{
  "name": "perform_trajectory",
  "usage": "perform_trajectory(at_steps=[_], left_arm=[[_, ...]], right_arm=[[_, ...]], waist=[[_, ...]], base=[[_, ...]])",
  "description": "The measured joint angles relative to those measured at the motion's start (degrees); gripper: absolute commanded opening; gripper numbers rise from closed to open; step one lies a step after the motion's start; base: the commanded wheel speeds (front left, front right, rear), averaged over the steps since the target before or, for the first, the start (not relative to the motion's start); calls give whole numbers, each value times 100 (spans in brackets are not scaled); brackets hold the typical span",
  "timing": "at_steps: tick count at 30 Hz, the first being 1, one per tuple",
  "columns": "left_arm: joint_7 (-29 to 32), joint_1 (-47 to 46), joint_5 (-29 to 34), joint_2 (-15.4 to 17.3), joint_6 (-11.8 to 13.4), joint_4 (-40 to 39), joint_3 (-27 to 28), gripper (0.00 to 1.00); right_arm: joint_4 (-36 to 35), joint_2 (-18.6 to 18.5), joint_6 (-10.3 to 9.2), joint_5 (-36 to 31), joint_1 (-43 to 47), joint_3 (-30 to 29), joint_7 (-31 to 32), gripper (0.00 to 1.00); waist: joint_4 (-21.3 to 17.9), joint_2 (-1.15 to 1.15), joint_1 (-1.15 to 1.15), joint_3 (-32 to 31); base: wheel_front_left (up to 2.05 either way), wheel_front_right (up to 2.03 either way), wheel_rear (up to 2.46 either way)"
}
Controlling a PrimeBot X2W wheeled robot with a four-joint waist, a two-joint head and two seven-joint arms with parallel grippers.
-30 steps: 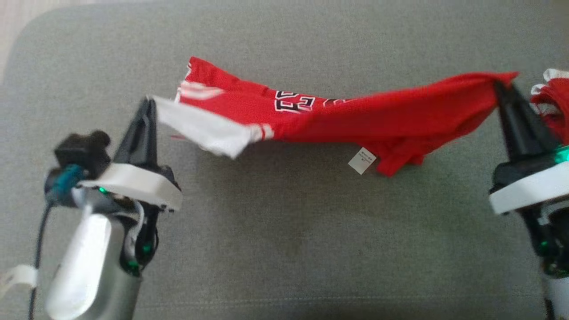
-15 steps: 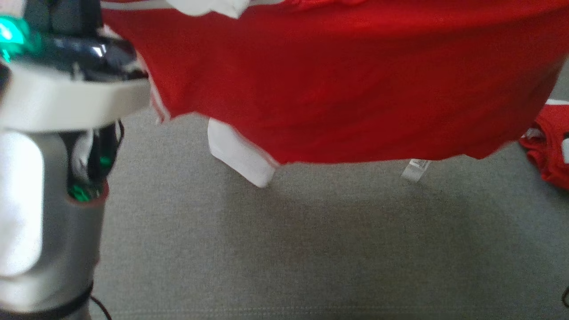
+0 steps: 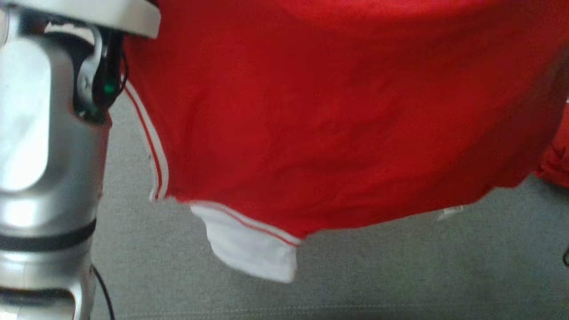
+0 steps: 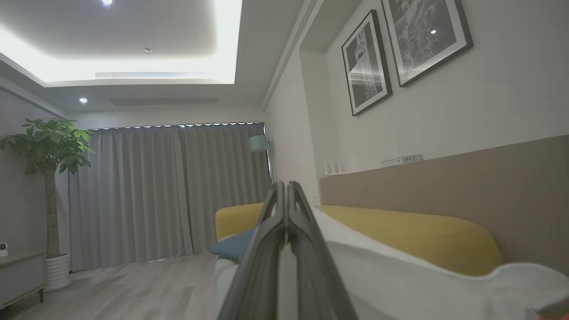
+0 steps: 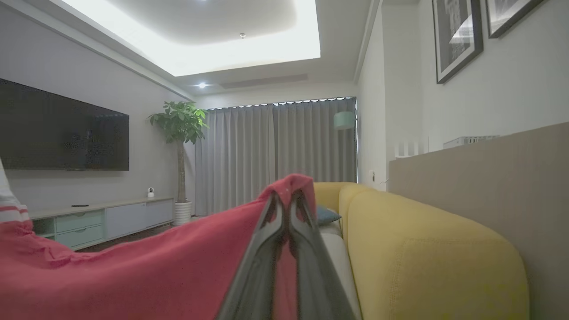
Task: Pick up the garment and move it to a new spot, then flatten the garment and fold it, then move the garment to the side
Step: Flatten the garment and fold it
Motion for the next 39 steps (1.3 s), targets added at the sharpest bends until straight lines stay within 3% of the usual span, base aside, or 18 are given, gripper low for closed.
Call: perform_trajectory(at_steps=[9, 14, 18, 22, 28, 34, 39], left_arm=[[-956, -1325, 10, -307, -71, 2295, -1, 0], [-1334, -2278, 71, -465, -115, 3408, 58, 0], [-1393, -2638, 70, -630, -93, 3842, 252, 0], [-1393, -2499, 47, -784, -123, 4373, 466, 0], [-1391, -1718, -147, -944, -219, 5158, 654, 0], [-1391, -1177, -249, -1000, -287, 5358, 788, 0], [-1391, -475, -223, -1001, -358, 4983, 837, 0]], right_arm=[[1891, 36, 0, 392, -1610, 954, -544, 0], [3261, 68, 0, 519, -2785, 1475, -1308, 0], [4255, 111, 0, 631, -3371, 2100, -1954, 0], [5391, 222, 0, 894, -3674, 2933, -2375, 0], [6238, 319, 0, 1415, -3719, 3710, -2512, 0], [6472, 264, 0, 2040, -3620, 4256, -2609, 0], [6322, 23, 0, 2443, -2906, 4564, -2671, 0]], waist=[[-93, 0, 0, 417], [-170, 0, 0, 635], [-188, 0, 0, 847], [-155, 0, 0, 1242], [-104, 0, 0, 1807], [-47, -1, 0, 2162], [-23, 0, 0, 2038]], base=[[0, 0, 0], [0, 0, 0], [0, 0, 0], [0, 0, 0], [0, 0, 0], [0, 0, 0], [0, 0, 0]])
